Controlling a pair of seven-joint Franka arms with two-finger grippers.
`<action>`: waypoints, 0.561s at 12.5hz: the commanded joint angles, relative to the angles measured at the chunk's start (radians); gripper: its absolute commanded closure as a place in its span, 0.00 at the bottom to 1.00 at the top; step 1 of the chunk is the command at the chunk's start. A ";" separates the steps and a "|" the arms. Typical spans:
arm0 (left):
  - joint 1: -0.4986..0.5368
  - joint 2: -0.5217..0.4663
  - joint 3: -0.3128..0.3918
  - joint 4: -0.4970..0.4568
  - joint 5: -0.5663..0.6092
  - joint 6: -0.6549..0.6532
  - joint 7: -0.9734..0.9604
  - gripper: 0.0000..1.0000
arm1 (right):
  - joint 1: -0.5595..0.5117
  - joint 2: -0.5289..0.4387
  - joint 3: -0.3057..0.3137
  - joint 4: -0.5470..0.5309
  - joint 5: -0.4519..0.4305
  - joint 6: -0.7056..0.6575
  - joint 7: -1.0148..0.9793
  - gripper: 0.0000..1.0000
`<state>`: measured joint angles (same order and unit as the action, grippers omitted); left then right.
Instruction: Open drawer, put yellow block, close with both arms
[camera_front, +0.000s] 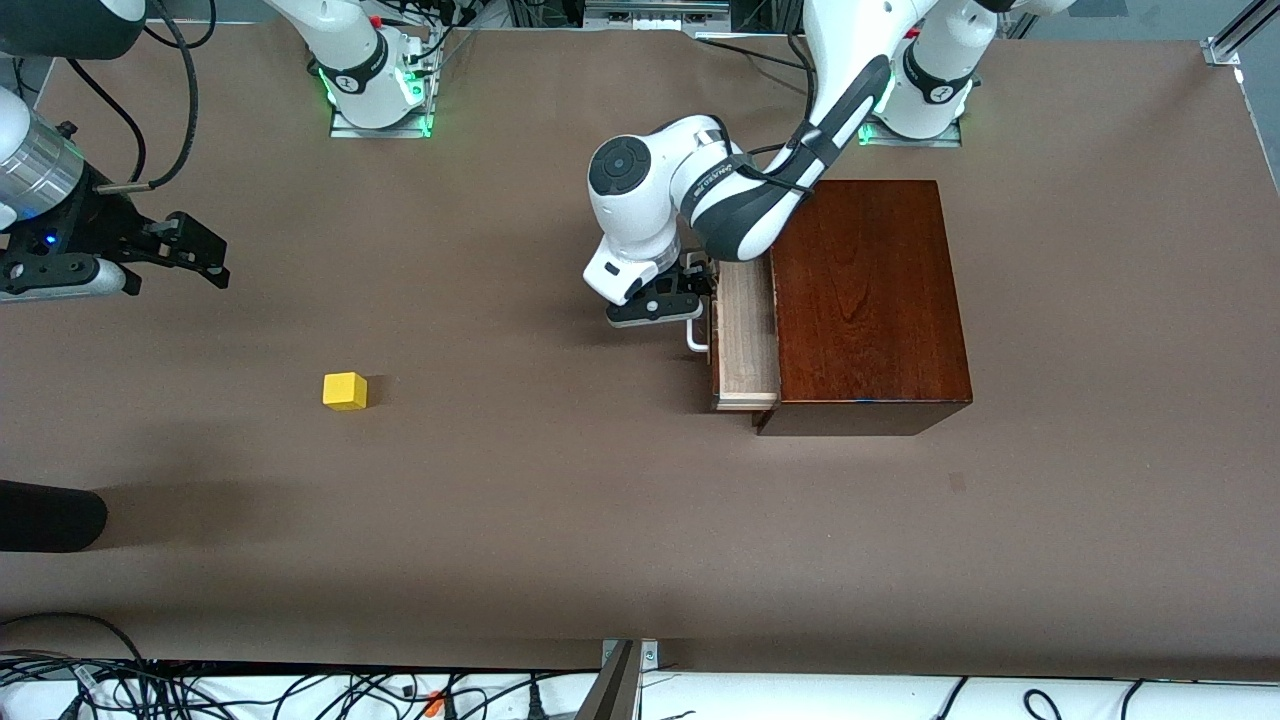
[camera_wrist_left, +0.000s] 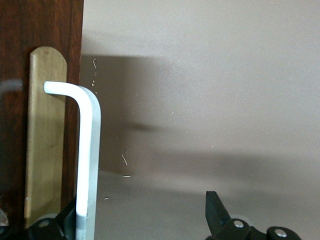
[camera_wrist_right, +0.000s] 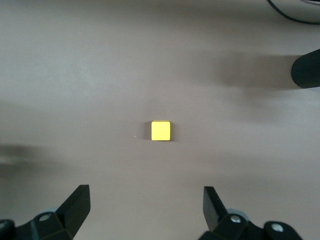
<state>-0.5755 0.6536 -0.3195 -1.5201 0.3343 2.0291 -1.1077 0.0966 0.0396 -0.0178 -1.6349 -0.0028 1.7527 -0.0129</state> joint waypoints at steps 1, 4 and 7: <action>-0.029 0.055 -0.012 0.072 -0.054 0.086 -0.032 0.00 | -0.014 0.017 0.002 0.024 0.003 -0.001 0.001 0.00; -0.029 0.054 -0.010 0.077 -0.083 0.082 -0.026 0.00 | -0.014 0.052 0.002 0.023 0.017 0.048 -0.010 0.00; -0.027 0.043 -0.007 0.078 -0.064 0.012 -0.018 0.00 | -0.005 0.089 0.004 0.021 0.012 0.059 -0.007 0.00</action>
<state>-0.5811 0.6547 -0.3145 -1.5058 0.3093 2.0325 -1.1131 0.0939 0.0984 -0.0186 -1.6347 -0.0028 1.8072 -0.0130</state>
